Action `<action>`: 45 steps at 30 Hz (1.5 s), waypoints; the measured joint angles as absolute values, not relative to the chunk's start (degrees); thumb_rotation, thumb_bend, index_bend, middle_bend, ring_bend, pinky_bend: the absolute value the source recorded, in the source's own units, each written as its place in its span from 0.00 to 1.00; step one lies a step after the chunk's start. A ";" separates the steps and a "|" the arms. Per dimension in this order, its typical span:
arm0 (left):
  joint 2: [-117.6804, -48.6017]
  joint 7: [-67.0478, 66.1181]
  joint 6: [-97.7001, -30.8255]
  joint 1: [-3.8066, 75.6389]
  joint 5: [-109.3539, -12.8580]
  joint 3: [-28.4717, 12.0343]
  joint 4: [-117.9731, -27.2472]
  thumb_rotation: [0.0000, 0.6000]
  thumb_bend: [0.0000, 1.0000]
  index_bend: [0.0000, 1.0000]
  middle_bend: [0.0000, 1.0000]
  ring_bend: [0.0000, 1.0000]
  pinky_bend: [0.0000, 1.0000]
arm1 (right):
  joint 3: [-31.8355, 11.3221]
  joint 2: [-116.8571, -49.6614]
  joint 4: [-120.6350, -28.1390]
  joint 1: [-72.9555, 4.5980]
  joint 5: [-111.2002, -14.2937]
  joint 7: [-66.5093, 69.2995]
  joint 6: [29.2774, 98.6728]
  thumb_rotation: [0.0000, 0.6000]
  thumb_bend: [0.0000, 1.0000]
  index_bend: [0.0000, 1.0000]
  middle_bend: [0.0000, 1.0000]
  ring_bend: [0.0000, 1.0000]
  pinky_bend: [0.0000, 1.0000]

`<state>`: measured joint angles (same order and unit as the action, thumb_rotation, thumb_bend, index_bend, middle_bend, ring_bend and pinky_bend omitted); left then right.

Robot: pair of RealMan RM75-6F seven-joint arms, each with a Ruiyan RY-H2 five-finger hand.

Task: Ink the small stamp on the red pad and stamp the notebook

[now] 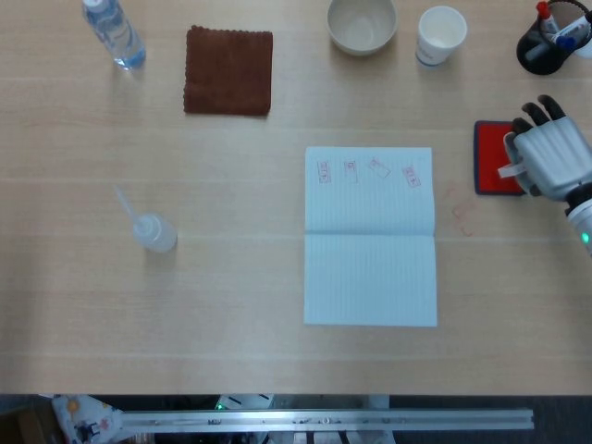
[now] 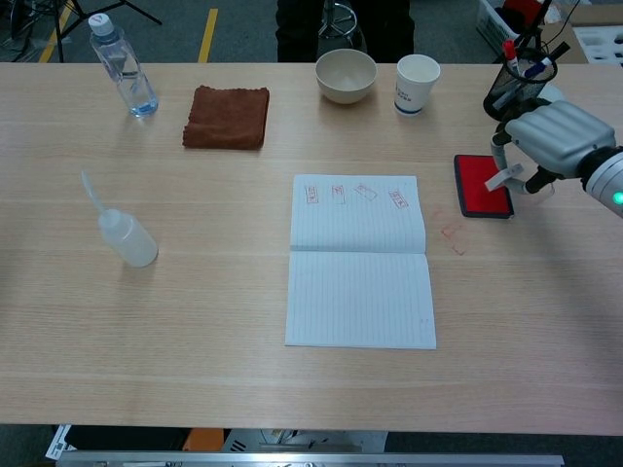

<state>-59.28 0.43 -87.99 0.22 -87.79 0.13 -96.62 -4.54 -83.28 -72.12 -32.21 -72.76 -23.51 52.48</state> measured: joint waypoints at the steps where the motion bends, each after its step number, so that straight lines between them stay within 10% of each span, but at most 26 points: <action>1: -59.25 0.42 -87.92 0.22 -87.73 0.14 -96.62 1.00 0.34 0.17 0.13 0.11 0.09 | -4.57 -83.63 -71.61 -32.29 -72.39 -23.48 52.19 1.00 0.30 0.64 0.38 0.16 0.12; 45: -59.20 -0.20 -85.54 0.98 -86.98 0.61 -96.11 1.00 0.34 0.17 0.12 0.11 0.09 | -5.35 -84.74 -72.69 -35.66 -60.08 -27.48 46.53 1.00 0.30 0.64 0.38 0.16 0.12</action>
